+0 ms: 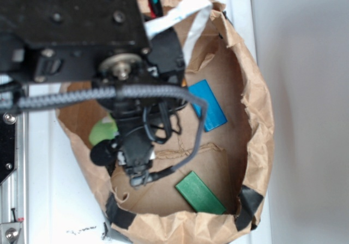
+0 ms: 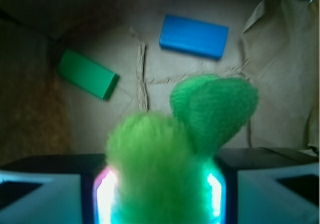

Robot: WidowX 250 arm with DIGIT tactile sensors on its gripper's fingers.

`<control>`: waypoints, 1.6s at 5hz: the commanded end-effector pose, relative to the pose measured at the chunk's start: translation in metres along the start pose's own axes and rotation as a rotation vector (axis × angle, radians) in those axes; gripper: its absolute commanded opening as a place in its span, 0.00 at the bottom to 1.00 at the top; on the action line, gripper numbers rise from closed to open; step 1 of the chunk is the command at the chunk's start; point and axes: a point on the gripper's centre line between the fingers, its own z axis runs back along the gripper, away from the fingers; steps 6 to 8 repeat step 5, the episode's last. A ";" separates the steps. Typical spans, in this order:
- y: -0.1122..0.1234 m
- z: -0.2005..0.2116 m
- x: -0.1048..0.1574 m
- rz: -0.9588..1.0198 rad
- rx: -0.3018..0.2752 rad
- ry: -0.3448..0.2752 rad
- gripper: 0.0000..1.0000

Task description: Grab the green animal.

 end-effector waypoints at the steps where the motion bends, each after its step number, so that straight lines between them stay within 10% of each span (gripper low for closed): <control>1: -0.006 0.041 0.023 0.020 0.007 -0.114 0.00; 8: -0.006 0.040 0.037 0.041 0.008 -0.130 0.00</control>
